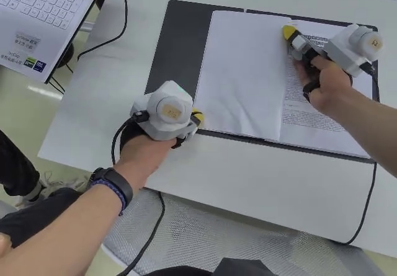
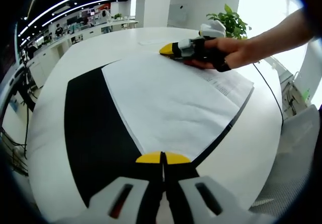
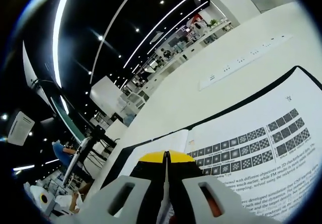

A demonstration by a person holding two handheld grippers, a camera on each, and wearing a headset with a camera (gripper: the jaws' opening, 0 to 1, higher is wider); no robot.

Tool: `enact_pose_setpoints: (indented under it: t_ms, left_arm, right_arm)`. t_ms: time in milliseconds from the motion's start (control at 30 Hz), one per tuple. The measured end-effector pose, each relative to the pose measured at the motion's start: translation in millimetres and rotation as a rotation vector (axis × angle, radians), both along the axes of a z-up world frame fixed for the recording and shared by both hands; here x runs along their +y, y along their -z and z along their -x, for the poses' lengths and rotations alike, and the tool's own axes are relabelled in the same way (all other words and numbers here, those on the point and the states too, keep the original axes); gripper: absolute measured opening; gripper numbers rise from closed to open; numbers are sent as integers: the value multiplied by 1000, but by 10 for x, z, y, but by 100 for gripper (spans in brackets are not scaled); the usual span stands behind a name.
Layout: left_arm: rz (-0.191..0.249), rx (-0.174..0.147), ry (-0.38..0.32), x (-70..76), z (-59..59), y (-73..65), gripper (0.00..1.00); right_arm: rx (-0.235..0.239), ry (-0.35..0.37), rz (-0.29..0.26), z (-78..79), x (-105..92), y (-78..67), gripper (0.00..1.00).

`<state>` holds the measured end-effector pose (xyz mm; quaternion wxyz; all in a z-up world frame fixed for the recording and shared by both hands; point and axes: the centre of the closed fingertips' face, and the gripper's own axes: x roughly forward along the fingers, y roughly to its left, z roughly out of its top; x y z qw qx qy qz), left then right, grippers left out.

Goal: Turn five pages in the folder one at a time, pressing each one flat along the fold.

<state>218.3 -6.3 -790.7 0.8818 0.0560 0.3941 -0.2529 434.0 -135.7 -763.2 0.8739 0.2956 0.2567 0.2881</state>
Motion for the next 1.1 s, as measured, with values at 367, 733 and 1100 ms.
enact_pose_setpoints:
  t_ms: [367, 733, 1100]
  left_arm:
    - [38, 10, -22, 1, -4, -7, 0]
    - [37, 11, -18, 2, -2, -13, 0]
    - [31, 15, -9, -5, 11, -17, 0]
  right_arm:
    - [-13, -109, -58, 449, -51, -9, 0]
    - [-14, -136, -64, 772, -67, -3, 0]
    - [8, -191, -88, 1310, -35, -58, 0]
